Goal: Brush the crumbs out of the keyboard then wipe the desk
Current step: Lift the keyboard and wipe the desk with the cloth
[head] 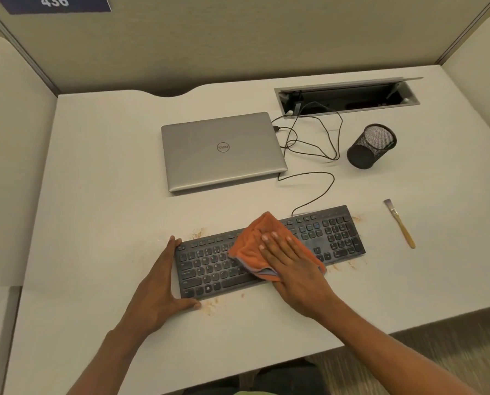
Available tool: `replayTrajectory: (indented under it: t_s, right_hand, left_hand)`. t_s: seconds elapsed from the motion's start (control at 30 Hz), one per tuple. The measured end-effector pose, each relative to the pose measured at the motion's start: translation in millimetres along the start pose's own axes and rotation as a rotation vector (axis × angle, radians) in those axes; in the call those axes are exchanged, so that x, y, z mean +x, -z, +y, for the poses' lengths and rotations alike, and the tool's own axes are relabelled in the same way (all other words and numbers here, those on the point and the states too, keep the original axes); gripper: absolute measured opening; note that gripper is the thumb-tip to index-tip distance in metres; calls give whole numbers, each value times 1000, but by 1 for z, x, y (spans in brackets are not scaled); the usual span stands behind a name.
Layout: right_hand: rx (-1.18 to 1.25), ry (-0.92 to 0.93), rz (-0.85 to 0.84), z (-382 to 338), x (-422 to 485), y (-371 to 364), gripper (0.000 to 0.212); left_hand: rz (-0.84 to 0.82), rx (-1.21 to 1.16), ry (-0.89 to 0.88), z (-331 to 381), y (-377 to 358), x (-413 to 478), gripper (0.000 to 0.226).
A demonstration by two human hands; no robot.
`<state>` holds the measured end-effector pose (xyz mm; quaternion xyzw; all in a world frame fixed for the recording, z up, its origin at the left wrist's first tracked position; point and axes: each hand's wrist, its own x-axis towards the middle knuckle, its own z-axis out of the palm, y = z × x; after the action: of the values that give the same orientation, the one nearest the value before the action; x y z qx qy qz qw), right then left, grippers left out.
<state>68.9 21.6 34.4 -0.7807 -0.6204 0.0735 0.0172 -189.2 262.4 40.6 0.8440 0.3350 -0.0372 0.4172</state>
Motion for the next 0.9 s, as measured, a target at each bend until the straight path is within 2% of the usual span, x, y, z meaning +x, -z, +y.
replayTrajectory:
  t_s: [0.2,0.3,0.5,0.7,0.9]
  right_hand:
    - [51,-228,61,57,-12,9,64]
    - [152,-322,79,79,-20,11,62]
    - [372,-645,214,98,-39,3,63]
    - [440,-870,281,62,-42,-1,64]
    - [520,-840,258,-11,-17,-8,73]
  left_hand:
    - [16,18,1,6,3,-2,150]
    - [12,15,12,9,3,-3,150]
    - [14,18,17,13,6,-4,153]
    - [17,13,6,13,6,-5,152]
    - [13,5,-18,11,6,-4,147]
